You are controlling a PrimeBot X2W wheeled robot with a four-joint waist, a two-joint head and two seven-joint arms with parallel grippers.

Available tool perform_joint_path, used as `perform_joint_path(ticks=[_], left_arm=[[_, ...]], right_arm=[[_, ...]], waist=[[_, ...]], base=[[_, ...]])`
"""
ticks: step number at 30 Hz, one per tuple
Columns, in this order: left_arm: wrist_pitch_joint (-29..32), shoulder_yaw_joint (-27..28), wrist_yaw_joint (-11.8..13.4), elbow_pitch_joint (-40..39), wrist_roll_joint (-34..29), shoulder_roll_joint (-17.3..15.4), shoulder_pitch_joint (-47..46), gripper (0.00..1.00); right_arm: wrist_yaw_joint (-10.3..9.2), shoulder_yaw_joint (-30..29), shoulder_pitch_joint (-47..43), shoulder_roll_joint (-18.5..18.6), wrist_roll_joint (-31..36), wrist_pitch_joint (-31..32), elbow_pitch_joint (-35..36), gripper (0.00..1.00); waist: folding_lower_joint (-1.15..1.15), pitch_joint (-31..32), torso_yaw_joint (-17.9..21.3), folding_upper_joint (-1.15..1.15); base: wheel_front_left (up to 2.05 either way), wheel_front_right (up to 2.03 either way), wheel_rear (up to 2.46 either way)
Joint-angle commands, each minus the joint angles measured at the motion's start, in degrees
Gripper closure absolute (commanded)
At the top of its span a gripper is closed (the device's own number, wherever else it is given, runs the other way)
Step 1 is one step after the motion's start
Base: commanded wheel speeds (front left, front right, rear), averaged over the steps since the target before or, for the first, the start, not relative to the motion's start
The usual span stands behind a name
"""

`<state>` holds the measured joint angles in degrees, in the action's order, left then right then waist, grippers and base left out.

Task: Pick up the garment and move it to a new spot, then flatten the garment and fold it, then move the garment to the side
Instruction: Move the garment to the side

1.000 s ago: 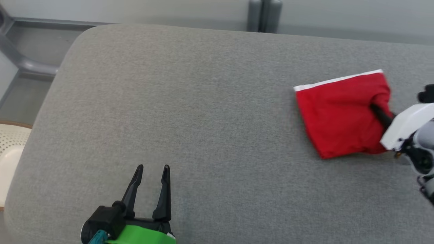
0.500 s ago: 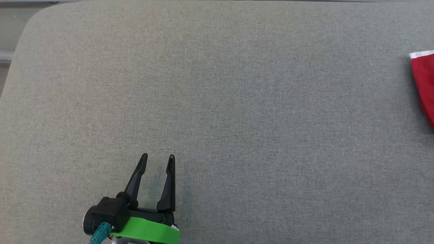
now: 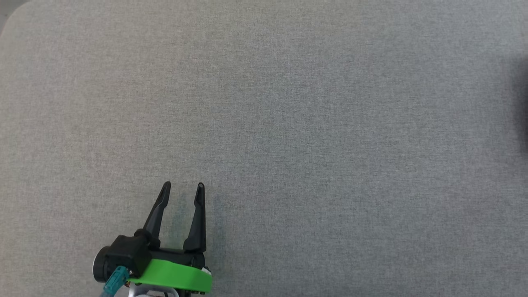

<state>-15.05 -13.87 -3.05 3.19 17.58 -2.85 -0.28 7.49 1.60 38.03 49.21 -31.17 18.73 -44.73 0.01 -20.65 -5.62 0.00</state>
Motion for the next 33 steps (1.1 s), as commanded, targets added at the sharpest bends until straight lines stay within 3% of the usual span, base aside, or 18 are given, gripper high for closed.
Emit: perform_joint_path(ticks=[1,10,16,17,22,27,33], left_arm=[[-0.15,0.45,-0.07,0.13,0.03,-0.12,-0.73,0.00],[-0.15,4.65,1.54,1.20,2.39,-0.12,1.33,0.00],[-0.15,7.78,1.50,2.26,0.19,-0.13,2.75,0.00],[-0.15,8.44,1.77,2.50,-0.53,-0.13,2.88,0.00],[-0.14,10.83,2.48,2.89,-1.48,-0.10,4.13,0.00],[-0.15,11.76,0.84,4.06,-2.29,-0.12,6.26,0.00],[-0.15,12.07,-1.15,5.64,-2.49,-0.13,8.33,0.00]], right_arm=[[0.01,-0.02,0.36,-0.12,0.82,-2.32,1.30,0.00],[0.00,1.40,-7.58,-6.23,3.75,-19.67,16.94,0.00],[0.01,-0.83,-16.64,-15.76,12.44,-28.00,25.35,0.00],[0.00,-1.73,-18.28,-18.84,13.70,-29.21,26.34,0.00],[-0.02,-5.15,-26.51,-29.87,22.54,-32.59,31.35,0.00],[-0.01,-6.30,-35.65,-39.71,27.41,-33.89,34.76,0.00],[-0.01,-6.58,-42.75,-44.38,28.90,-33.92,37.78,0.00]], waist=[[-0.01,0.95,0.52,0.00],[-0.01,5.98,2.39,0.00],[-0.01,9.81,3.38,0.00],[-0.01,10.49,3.50,0.00],[-0.01,13.79,3.74,0.00],[-0.01,17.63,3.91,0.00],[-0.01,20.44,4.83,0.00]], base=[[0.00,0.00,0.00],[0.00,0.00,0.00],[0.00,0.00,0.00],[0.00,0.00,0.00],[0.00,0.00,0.00],[0.00,0.00,0.00],[0.00,0.00,0.00]])
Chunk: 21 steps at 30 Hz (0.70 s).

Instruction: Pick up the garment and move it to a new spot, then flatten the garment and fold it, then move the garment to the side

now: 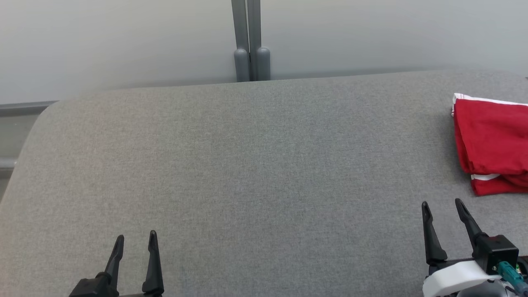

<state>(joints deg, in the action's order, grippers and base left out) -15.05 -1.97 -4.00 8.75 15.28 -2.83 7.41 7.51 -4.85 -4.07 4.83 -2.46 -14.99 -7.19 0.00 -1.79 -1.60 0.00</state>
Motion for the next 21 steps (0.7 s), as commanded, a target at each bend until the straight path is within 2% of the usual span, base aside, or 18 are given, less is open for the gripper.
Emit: perform_joint_path(ticks=[1,10,21], left_arm=[[-0.15,0.17,-0.44,0.30,-0.13,-0.15,0.66,0.00],[-0.15,0.31,-1.46,1.00,-0.07,-0.15,0.39,0.00],[-0.15,-0.40,-1.42,0.90,0.33,-0.15,0.15,0.00]], right_arm=[[-0.03,-0.21,-1.19,-0.21,0.52,-0.22,0.53,0.00],[-0.03,-0.46,-2.58,-1.57,0.96,-0.23,1.48,0.00],[-0.03,0.03,-2.40,-1.81,0.73,-0.24,1.76,0.00]], waist=[[0.00,1.70,0.93,0.00],[0.00,1.95,1.87,0.00],[0.00,1.64,1.71,0.00]], base=[[0.00,0.00,0.00],[0.00,0.00,0.00],[0.00,0.00,0.00]])
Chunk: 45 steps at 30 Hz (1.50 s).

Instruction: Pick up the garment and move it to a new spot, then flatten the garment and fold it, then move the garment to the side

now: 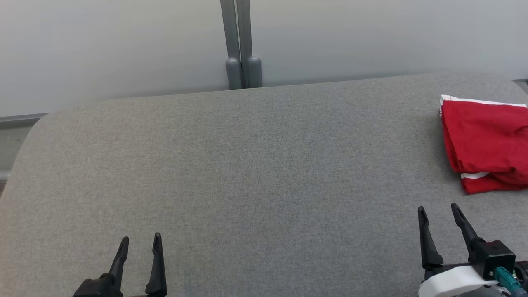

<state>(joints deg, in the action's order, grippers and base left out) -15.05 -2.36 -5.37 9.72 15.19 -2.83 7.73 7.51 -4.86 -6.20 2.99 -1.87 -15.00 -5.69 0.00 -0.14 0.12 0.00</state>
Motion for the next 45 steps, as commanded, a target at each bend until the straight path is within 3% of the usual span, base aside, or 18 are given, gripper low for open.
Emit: perform_joint_path(ticks=[1,7,8,13,45], left_arm=[[-0.15,-0.03,-0.04,-0.11,0.39,-0.15,-0.16,0.00],[-0.15,-0.39,-0.13,-0.16,0.17,-0.15,-0.43,0.00],[0.00,-0.45,0.00,-0.01,-0.25,0.00,-0.07,1.00],[0.51,-0.72,-0.01,2.18,0.46,0.19,0.07,1.00],[8.07,2.40,-0.85,2.94,30.41,-0.45,-5.52,1.00]], right_arm=[[-0.03,0.09,-0.30,0.02,0.14,-0.23,0.26,0.00],[-0.03,0.23,-0.30,-0.02,0.02,-0.23,0.21,0.00],[0.00,0.22,0.01,-0.04,-0.02,0.00,-0.06,1.00],[0.00,0.20,-0.32,-0.56,-0.84,0.36,-2.42,1.00],[-0.01,-0.55,4.73,-0.33,-35.17,8.47,-4.54,1.00]], waist=[[0.00,0.00,0.00,0.00],[0.00,0.00,0.32,0.00],[0.00,-0.01,0.33,0.00],[0.00,-0.01,0.33,0.00],[0.00,-0.02,0.22,0.00]], base=[[0.00,0.00,0.00],[0.00,0.00,0.00],[0.00,0.00,0.00],[0.00,0.00,0.00],[0.00,0.00,0.00]])
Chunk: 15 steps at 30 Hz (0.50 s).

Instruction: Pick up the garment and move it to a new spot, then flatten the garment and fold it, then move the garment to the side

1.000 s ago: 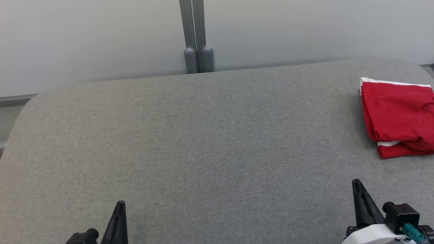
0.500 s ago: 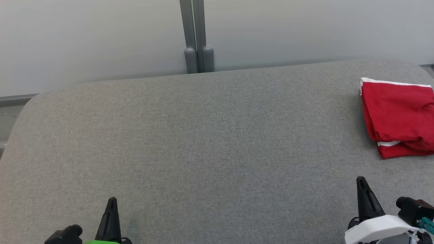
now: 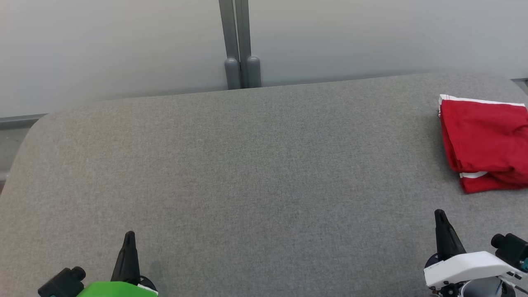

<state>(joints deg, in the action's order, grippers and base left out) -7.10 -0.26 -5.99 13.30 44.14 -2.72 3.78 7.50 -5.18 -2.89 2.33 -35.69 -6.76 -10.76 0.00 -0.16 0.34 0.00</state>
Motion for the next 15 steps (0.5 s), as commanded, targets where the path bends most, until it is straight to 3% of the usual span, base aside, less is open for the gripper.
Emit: perform_joint_path(ticks=[1,15], left_arm=[[0.39,0.40,-0.25,-0.62,2.30,-0.57,-1.74,1.00],[3.03,1.56,-0.58,-0.37,12.13,-0.69,-3.59,1.00]], right_arm=[[0.01,-0.26,1.58,0.34,-2.35,0.46,0.47,1.00],[0.01,-0.51,3.21,0.42,-13.72,3.19,-0.30,1.00]], waist=[[0.00,0.00,-0.01,0.00],[0.00,0.00,-0.06,0.00]], base=[[0.00,0.00,0.00],[0.00,0.00,0.00]])
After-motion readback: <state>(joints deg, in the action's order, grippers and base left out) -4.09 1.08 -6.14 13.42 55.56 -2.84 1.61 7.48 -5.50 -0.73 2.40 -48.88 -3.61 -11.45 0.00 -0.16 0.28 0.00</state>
